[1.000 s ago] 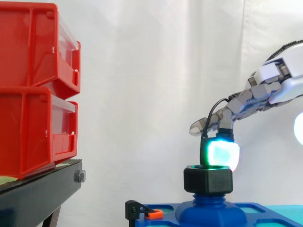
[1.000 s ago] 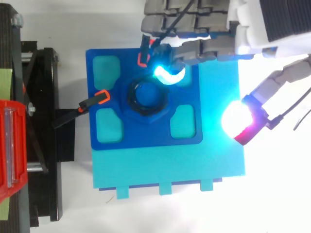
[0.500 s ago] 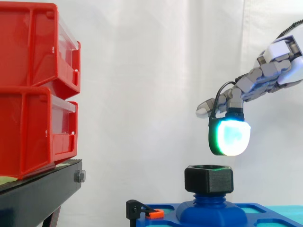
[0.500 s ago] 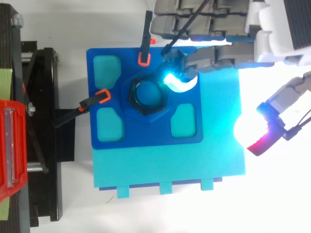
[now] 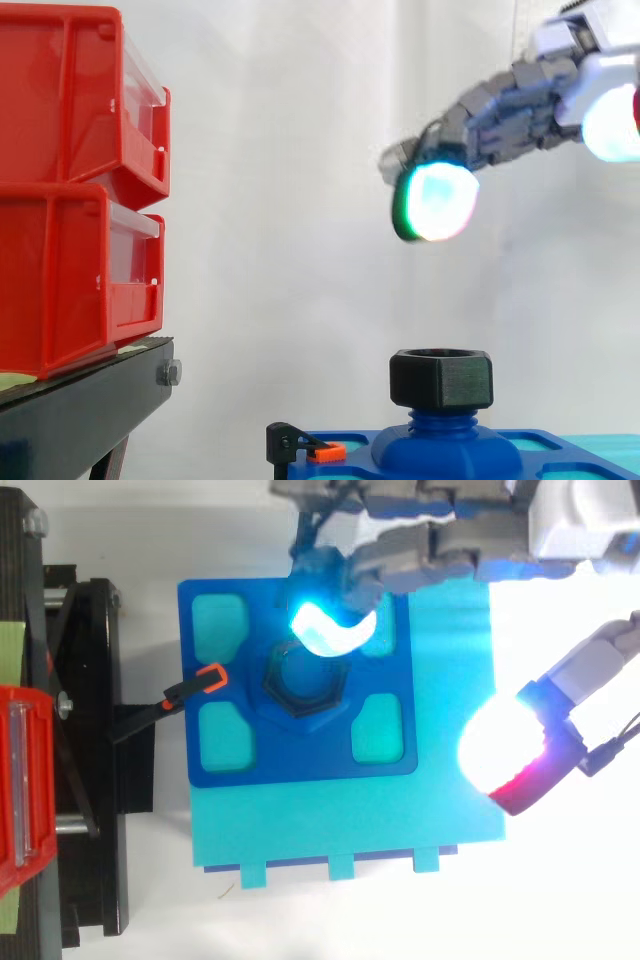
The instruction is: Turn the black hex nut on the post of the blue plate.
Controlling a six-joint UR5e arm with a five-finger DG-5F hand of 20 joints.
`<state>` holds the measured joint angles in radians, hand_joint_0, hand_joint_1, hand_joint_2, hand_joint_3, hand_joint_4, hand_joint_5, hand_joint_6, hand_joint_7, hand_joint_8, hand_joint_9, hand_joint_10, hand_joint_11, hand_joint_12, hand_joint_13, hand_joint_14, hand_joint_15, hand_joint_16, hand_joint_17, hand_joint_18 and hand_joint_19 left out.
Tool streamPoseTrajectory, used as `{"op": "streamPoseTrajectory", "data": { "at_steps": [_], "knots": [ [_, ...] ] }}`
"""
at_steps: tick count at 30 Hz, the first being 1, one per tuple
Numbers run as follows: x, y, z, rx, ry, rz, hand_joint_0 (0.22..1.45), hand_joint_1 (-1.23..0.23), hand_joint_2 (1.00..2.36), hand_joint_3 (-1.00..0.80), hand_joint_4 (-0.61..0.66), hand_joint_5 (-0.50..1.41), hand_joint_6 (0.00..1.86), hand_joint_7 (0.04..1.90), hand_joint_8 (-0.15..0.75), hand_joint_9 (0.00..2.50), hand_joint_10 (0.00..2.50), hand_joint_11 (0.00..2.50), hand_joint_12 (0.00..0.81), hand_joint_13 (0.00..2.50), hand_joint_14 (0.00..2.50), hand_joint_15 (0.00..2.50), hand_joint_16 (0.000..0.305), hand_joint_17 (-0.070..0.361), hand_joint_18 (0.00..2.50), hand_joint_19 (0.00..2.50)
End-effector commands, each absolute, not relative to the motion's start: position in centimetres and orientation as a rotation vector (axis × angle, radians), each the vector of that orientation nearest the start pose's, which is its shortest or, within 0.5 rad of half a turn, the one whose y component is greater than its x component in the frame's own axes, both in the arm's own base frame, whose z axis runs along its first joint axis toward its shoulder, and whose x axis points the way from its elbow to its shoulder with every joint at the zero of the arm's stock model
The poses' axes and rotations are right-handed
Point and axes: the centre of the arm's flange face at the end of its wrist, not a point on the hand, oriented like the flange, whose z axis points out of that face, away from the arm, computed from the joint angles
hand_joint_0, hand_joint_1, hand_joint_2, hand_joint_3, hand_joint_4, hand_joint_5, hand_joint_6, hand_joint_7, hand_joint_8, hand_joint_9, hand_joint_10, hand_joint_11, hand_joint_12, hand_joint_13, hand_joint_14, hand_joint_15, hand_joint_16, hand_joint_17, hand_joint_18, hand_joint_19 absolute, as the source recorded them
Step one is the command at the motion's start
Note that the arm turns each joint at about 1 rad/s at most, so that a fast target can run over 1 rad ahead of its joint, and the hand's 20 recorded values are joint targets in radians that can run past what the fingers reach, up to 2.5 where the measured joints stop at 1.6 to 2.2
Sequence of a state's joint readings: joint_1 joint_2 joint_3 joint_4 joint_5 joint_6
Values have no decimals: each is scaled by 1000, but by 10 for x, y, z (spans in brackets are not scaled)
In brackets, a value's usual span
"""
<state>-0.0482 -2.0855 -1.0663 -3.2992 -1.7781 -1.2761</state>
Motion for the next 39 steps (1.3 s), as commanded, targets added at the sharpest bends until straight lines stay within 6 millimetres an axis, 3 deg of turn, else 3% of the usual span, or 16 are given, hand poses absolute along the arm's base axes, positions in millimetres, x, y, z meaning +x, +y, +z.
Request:
{"op": "streamPoseTrajectory", "data": {
  "at_steps": [1, 11, 14, 17, 23, 29, 39],
  "knots": [
    [685, -144, 413, 197, 1690, 413, 418, -614, 1000, -500, 117, -300, 502, 727, 182, 0, 0, 0, 350, 0, 0, 0, 53, 120, 0, 31],
    [711, -137, 383, 171, 1643, 417, 497, -757, 1000, -500, 13, -300, 502, 654, 133, 0, 0, 0, 317, 0, 0, 0, 47, 106, 0, 18],
    [721, -133, 360, 171, 1660, 422, 521, -791, 1000, -500, -32, -300, 501, 632, 119, 0, 0, 0, 309, 0, 0, 0, 46, 103, 0, 6],
    [724, -133, 351, 167, 1659, 426, 550, -809, 1000, -500, -76, -300, 501, 617, 109, 0, 0, 0, 300, 0, 0, 0, 45, 101, 0, 0],
    [725, -130, 347, 152, 1650, 422, 542, -801, 1000, -500, -90, -300, 501, 614, 103, 0, 0, 0, 299, 0, 0, 0, 45, 101, 0, 9],
    [723, -130, 326, 149, 1643, 416, 504, -797, 1000, -500, -87, -300, 501, 618, 112, 0, 0, 0, 310, 0, 0, 0, 47, 106, 0, 17],
    [726, -130, 325, 142, 1615, 414, 480, -787, 1000, -500, -74, -300, 501, 618, 123, 0, 0, 0, 319, 0, 0, 0, 49, 110, 0, 27]
  ]
}}
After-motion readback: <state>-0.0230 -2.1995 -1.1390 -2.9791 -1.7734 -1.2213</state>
